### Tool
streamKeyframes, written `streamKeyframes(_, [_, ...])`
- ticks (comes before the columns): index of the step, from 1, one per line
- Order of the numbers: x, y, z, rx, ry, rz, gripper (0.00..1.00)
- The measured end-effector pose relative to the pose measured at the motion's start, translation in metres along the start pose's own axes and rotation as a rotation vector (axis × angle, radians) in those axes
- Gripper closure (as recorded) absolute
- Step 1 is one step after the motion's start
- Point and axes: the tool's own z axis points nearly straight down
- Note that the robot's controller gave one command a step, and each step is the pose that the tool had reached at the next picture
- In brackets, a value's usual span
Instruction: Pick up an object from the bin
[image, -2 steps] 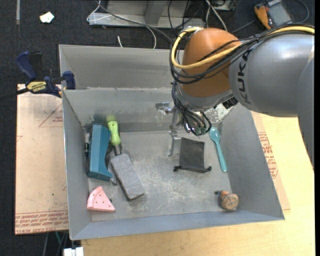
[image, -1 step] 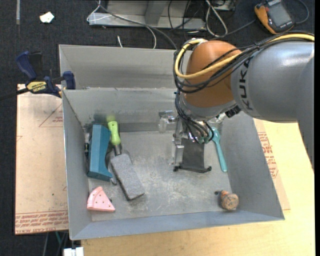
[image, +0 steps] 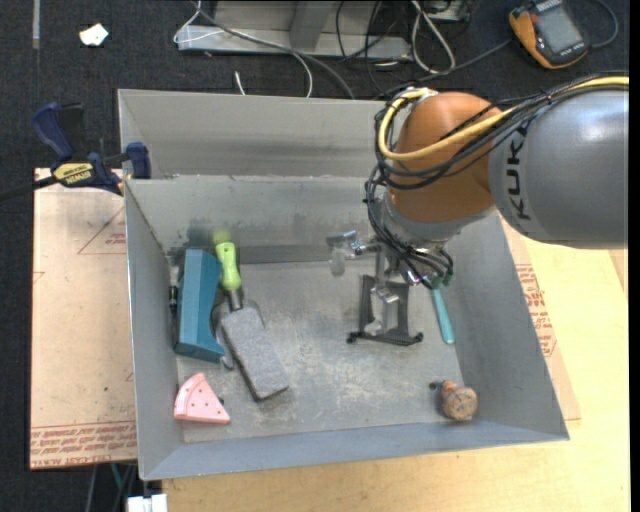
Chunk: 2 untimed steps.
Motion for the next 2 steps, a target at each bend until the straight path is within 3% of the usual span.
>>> streamKeyframes(2, [0.04, -0.058, 0.045, 0.0, -0.004, 0.007, 0.0])
